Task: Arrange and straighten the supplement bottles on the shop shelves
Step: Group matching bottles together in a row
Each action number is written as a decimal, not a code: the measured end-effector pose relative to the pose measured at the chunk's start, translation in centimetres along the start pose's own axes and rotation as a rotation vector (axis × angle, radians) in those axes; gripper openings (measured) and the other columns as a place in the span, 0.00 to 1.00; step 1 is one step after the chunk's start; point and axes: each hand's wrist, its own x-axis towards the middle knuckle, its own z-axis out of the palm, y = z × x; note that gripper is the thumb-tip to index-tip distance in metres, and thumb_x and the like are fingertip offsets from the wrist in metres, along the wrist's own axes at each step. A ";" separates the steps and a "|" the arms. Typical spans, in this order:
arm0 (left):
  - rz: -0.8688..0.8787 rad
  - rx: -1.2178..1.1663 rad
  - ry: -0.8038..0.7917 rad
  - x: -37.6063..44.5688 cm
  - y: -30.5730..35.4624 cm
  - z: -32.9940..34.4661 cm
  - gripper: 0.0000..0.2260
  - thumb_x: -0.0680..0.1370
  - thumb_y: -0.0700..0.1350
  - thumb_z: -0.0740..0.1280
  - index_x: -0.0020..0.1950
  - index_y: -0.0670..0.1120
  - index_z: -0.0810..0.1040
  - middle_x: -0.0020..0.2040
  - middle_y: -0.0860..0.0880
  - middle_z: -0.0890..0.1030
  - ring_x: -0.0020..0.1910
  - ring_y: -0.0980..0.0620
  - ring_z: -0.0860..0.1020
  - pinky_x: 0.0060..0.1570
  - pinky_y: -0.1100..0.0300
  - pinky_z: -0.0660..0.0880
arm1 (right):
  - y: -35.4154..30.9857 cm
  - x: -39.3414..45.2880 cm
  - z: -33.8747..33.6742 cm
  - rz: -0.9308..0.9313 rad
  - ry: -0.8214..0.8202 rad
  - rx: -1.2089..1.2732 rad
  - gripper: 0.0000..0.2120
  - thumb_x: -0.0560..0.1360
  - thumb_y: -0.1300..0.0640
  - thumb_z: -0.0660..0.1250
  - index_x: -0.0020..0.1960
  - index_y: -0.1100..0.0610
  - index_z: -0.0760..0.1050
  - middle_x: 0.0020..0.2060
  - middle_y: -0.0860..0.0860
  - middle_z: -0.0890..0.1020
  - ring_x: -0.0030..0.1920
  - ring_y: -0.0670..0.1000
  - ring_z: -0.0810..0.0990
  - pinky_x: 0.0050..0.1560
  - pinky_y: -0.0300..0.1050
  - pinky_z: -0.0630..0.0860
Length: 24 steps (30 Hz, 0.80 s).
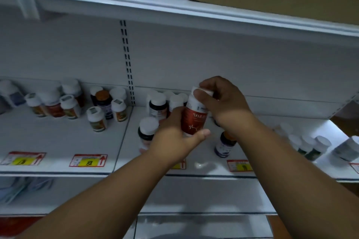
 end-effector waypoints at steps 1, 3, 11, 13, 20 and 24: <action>-0.012 -0.031 -0.030 -1.0 -0.5 -1.4 0.29 0.63 0.70 0.67 0.61 0.62 0.68 0.48 0.66 0.77 0.47 0.72 0.75 0.39 0.77 0.70 | -0.9 -0.7 1.5 0.007 -0.001 0.051 0.07 0.71 0.47 0.72 0.47 0.44 0.75 0.44 0.41 0.81 0.44 0.39 0.80 0.40 0.33 0.75; -0.034 -0.063 -0.074 -3.1 -1.9 -4.6 0.28 0.64 0.68 0.69 0.60 0.60 0.68 0.49 0.64 0.78 0.47 0.71 0.76 0.39 0.76 0.71 | -2.9 -2.4 5.0 0.005 -0.015 0.143 0.09 0.69 0.45 0.73 0.47 0.45 0.76 0.43 0.43 0.82 0.43 0.41 0.81 0.39 0.34 0.77; -0.137 0.011 -0.014 -10.7 -10.2 -19.9 0.27 0.65 0.67 0.68 0.60 0.59 0.72 0.48 0.58 0.81 0.45 0.62 0.79 0.47 0.57 0.78 | -9.4 -7.4 21.1 -0.029 -0.254 0.221 0.15 0.72 0.48 0.71 0.55 0.37 0.72 0.48 0.39 0.81 0.48 0.39 0.80 0.46 0.37 0.77; -0.163 0.053 -0.021 -12.2 -11.9 -22.7 0.27 0.65 0.68 0.68 0.59 0.59 0.71 0.49 0.60 0.80 0.46 0.64 0.78 0.45 0.60 0.77 | -10.9 -7.8 24.0 -0.045 -0.261 0.220 0.15 0.70 0.47 0.71 0.55 0.37 0.72 0.48 0.39 0.80 0.47 0.40 0.80 0.47 0.38 0.78; -0.190 0.260 0.116 -12.8 -17.3 -28.6 0.31 0.64 0.69 0.67 0.63 0.57 0.69 0.53 0.60 0.77 0.50 0.64 0.76 0.49 0.61 0.75 | -12.4 -5.3 31.4 -0.088 -0.307 0.141 0.20 0.68 0.49 0.72 0.57 0.37 0.70 0.52 0.41 0.79 0.50 0.43 0.80 0.52 0.50 0.79; -0.275 0.449 0.143 -13.0 -20.5 -32.0 0.37 0.67 0.69 0.68 0.68 0.50 0.69 0.58 0.52 0.77 0.56 0.54 0.75 0.56 0.54 0.75 | -12.5 -4.1 35.3 -0.090 -0.298 0.071 0.22 0.70 0.51 0.73 0.58 0.39 0.68 0.51 0.40 0.77 0.47 0.39 0.78 0.50 0.42 0.77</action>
